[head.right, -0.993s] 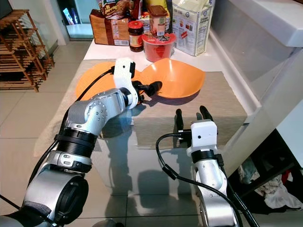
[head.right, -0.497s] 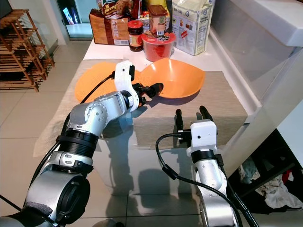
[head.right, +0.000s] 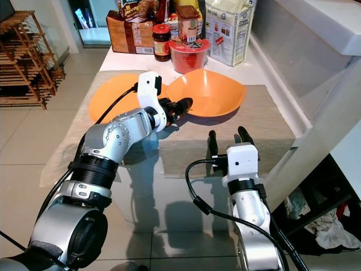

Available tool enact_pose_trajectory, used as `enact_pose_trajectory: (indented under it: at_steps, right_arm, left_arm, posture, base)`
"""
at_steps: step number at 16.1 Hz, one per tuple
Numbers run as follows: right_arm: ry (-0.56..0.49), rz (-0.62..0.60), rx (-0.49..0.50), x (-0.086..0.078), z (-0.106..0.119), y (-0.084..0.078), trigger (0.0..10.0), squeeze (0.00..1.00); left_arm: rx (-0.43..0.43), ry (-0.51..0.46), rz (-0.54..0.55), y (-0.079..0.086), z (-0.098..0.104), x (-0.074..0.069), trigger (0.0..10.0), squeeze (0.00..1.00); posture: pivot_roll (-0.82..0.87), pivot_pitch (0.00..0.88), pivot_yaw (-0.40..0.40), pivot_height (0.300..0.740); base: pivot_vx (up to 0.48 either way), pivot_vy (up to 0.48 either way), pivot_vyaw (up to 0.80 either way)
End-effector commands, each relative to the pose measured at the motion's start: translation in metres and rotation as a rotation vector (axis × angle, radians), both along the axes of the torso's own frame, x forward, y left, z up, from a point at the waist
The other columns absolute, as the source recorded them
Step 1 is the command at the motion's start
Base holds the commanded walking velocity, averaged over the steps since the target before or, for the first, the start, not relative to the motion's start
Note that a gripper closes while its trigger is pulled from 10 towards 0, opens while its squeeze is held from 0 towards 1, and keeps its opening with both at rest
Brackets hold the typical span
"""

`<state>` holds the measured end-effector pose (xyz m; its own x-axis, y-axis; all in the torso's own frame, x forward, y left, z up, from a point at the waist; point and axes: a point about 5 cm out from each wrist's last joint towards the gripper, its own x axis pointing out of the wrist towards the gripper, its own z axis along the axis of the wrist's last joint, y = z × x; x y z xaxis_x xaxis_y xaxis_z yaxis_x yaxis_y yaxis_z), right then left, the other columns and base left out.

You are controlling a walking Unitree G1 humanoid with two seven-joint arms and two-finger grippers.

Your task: Setting the table

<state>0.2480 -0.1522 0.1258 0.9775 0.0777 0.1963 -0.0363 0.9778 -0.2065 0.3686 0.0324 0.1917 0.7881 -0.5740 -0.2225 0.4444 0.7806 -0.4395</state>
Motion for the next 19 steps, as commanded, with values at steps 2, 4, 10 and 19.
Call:
enact_pose_trajectory:
  at_steps: [2,4,10,19]
  right_arm:
    - [-0.004,0.000,-0.004,0.000,0.003,0.000,10.0,0.00]
    - [-0.001,0.000,-0.003,-0.001,0.003,0.000,10.0,0.00]
    - [0.008,0.001,0.002,-0.001,0.001,0.001,10.0,0.00]
    - [0.021,0.011,0.001,0.001,-0.002,0.003,10.0,0.00]
  left_arm:
    - [0.038,-0.026,-0.011,-0.003,0.001,0.001,0.0,0.00]
    - [0.045,-0.037,-0.011,-0.003,0.001,0.001,0.0,0.00]
    - [0.037,-0.182,0.007,0.000,0.012,0.001,0.0,0.00]
    - [0.007,-0.379,0.036,0.001,0.037,-0.006,0.0,0.00]
  posture:
    - [-0.05,0.003,0.056,0.740]
    - [-0.05,0.006,0.057,0.740]
    - [-0.05,0.012,0.058,0.740]
    - [-0.04,0.008,0.054,0.740]
  base:
    - [0.000,0.000,0.00]
    - [0.000,0.000,0.00]
    - [0.000,0.000,0.00]
    - [0.000,0.000,0.00]
